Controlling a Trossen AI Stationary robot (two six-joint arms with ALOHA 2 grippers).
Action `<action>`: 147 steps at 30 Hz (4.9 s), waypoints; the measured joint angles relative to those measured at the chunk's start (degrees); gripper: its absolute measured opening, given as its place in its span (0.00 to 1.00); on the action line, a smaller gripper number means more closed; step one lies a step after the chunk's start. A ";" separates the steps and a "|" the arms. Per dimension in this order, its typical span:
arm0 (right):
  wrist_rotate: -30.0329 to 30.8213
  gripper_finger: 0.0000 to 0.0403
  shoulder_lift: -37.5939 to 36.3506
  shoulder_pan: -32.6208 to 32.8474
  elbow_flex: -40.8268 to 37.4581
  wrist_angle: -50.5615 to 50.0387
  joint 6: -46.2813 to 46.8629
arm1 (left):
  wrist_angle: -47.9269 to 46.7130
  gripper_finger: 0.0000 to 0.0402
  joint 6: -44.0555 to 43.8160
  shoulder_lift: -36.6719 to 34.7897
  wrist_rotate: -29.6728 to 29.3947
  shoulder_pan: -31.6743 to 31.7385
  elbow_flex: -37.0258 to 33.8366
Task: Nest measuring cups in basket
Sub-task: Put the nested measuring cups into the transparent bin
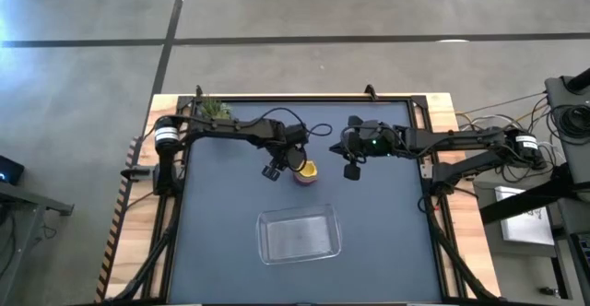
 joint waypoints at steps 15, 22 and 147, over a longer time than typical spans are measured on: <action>0.49 0.02 -0.69 0.00 -0.09 -0.06 -0.50 | -0.30 0.29 -12.95 -0.58 -6.72 -5.52 0.21; 6.58 0.02 -4.91 0.00 -0.11 -3.71 -0.25 | -3.46 0.29 -18.30 -3.48 -7.57 -6.69 0.00; -6.96 0.44 8.43 0.67 -7.54 -3.72 -1.65 | 35.52 0.47 -46.68 -54.66 -32.65 -28.24 -49.31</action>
